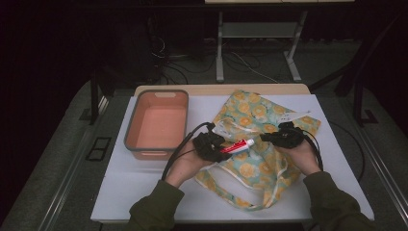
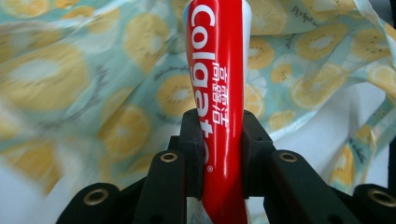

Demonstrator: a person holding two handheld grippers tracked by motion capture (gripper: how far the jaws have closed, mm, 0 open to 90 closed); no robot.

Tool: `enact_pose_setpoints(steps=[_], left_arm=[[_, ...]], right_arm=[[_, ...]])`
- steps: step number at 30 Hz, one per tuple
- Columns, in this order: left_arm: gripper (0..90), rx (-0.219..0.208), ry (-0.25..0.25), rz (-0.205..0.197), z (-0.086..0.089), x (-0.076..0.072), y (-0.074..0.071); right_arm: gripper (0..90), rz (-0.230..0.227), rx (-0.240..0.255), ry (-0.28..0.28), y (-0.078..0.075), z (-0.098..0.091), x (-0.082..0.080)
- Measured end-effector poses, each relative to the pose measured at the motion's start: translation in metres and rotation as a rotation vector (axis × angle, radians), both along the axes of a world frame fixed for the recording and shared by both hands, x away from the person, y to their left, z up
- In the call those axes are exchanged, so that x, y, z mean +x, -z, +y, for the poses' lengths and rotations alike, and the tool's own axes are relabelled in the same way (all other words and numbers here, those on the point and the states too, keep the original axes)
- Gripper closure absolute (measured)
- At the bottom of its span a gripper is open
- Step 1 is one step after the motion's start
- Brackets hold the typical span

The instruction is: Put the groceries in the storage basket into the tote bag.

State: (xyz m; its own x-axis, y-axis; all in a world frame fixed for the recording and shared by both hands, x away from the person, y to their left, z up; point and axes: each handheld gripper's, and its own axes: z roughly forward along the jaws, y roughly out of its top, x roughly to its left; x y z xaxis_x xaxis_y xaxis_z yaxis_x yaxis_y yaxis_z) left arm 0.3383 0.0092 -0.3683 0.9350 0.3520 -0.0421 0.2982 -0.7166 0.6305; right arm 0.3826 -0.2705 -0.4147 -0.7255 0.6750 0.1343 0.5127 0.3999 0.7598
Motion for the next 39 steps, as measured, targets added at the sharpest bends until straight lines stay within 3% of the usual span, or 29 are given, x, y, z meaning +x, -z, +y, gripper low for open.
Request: enact_pose_setpoints(steps=[4,12,21,26,30,35,39], left_arm=[[74.3,0.027,0.015,0.007,-0.016,0.005,0.009],[74.2,0.094,-0.014,0.031,-0.040,0.016,0.033],[73.9,0.137,-0.035,0.039,-0.052,0.026,0.053],[73.3,0.124,-0.038,0.034,-0.052,0.026,0.054],[71.0,0.081,-0.046,0.038,-0.048,0.025,0.056],[52.2,-0.005,-0.068,0.029,-0.033,0.024,0.052],[42.6,-0.056,-0.080,0.010,-0.016,0.016,0.049]], right_arm=[[89.5,-0.001,0.002,-0.002,-0.001,0.000,0.000],[89.5,-0.011,0.015,-0.002,-0.003,-0.001,-0.001],[89.5,-0.015,0.023,0.000,-0.004,-0.002,-0.001],[89.5,-0.017,0.021,-0.002,-0.004,-0.002,-0.002],[89.5,-0.017,0.018,-0.003,-0.004,-0.001,-0.002],[89.5,-0.015,0.020,-0.001,-0.004,-0.002,-0.002],[89.5,-0.016,0.019,0.000,-0.004,-0.002,-0.002]])
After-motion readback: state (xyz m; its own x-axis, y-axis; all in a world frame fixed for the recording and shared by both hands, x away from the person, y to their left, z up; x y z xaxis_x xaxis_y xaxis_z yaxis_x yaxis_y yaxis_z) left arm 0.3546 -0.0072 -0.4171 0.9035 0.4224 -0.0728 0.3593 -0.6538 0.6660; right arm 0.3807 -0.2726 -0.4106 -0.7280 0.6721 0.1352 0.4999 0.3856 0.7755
